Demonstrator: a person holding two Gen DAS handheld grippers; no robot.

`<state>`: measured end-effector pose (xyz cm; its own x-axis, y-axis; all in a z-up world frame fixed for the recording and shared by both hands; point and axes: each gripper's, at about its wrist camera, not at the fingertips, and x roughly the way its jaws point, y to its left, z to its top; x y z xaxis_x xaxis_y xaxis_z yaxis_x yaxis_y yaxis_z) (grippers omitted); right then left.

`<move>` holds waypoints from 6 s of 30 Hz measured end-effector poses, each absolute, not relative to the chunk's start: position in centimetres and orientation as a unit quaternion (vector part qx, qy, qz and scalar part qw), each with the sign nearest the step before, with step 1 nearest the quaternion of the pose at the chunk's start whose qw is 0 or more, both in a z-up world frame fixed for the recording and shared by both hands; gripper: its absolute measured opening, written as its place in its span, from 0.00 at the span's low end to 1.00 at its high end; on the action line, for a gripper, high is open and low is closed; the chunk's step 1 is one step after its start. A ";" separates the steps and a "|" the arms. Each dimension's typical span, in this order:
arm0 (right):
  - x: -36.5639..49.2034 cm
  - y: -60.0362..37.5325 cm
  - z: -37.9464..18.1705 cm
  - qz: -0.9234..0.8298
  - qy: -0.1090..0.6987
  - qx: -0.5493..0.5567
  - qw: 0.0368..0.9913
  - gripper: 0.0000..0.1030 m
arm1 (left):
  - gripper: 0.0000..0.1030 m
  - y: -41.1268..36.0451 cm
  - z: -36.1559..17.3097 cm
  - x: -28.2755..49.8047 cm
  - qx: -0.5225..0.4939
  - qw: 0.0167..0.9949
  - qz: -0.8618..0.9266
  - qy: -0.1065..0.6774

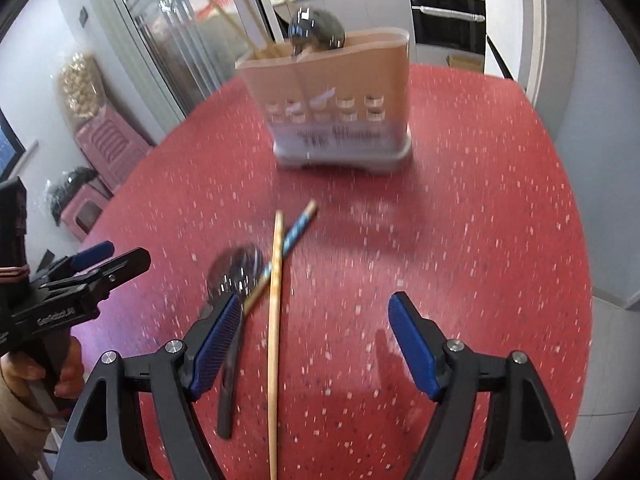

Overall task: Organize utensils
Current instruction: 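Grasp a yellow patterned chopstick with the right gripper while the left grasps a dark spoon, then carry the chopstick and spoon up over the beige holder and lower them in, then open both grippers to release the utensils in the holder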

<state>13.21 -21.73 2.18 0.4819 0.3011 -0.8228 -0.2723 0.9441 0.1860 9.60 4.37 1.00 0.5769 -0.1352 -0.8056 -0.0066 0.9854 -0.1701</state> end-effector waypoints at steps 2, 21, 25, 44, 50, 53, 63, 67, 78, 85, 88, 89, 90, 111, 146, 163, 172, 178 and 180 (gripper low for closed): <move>12.8 -21.5 1.5 0.161 0.491 0.012 0.856 0.77 | 1.00 3.8 0.3 8.9 -0.068 0.879 -0.047 0.469; 13.3 -21.1 0.0 0.148 0.537 0.022 0.830 0.77 | 1.00 0.5 -2.7 8.1 -0.022 0.851 -0.072 0.519; 14.2 -20.1 -0.1 0.155 0.547 0.017 0.822 0.75 | 1.00 -0.2 -3.3 8.8 -0.009 0.848 -0.066 0.526; 16.9 -15.0 -1.9 0.139 0.602 -0.062 0.784 0.27 | 1.00 0.4 -3.6 11.7 0.003 0.852 -0.048 0.522; 17.4 -14.9 -2.2 0.132 0.609 -0.059 0.780 0.13 | 1.00 -1.0 -3.5 13.0 0.020 0.842 -0.065 0.535; 17.7 -14.9 -2.3 0.132 0.612 -0.050 0.778 0.09 | 0.88 -2.1 -3.1 13.5 0.036 0.838 -0.087 0.537; 17.4 -16.5 -2.4 0.157 0.613 -0.027 0.774 0.08 | 0.78 -4.4 -2.5 16.0 0.065 0.811 -0.124 0.568; 17.0 -18.1 -1.9 0.174 0.603 -0.007 0.779 0.07 | 0.76 -4.8 -2.3 16.7 0.069 0.805 -0.127 0.575; 16.0 -21.2 -0.4 0.195 0.579 0.027 0.791 0.07 | 0.38 -3.3 -1.6 18.2 0.037 0.808 -0.128 0.574; 15.3 -23.1 0.4 0.203 0.565 0.047 0.798 0.08 | 0.38 -1.9 -1.0 16.3 -0.017 0.834 -0.129 0.536; 15.1 -23.9 0.8 0.207 0.559 0.056 0.801 0.08 | 0.38 -1.1 -0.4 15.8 -0.035 0.844 -0.131 0.519; 15.0 -23.9 0.9 0.208 0.557 0.057 0.802 0.08 | 0.38 -0.8 0.2 15.7 -0.043 0.849 -0.132 0.511; 14.9 -24.1 1.1 0.210 0.555 0.058 0.803 0.08 | 0.38 -0.6 0.6 15.5 -0.047 0.851 -0.132 0.506; 15.7 -27.1 10.8 0.216 0.464 0.079 0.856 0.08 | 0.38 -0.1 11.3 16.4 -0.110 0.906 -0.155 0.378; 32.4 -23.9 18.7 0.198 0.288 0.069 0.935 0.07 | 0.38 -3.6 14.5 32.3 -0.123 0.953 -0.097 0.260; 33.2 -21.0 13.8 0.196 0.225 -0.032 0.954 0.07 | 0.38 -4.6 11.0 31.0 -0.079 0.969 -0.073 0.221; 31.3 -20.9 11.0 0.205 0.232 -0.062 0.949 0.07 | 0.38 -5.2 9.5 29.7 -0.048 0.969 -0.064 0.232; 30.9 -21.7 10.6 0.209 0.248 -0.052 0.945 0.07 | 0.38 -4.8 9.2 29.2 -0.050 0.967 -0.068 0.242; 30.8 -21.8 10.6 0.212 0.253 -0.047 0.943 0.08 | 0.38 -4.7 9.2 29.0 -0.047 0.966 -0.064 0.246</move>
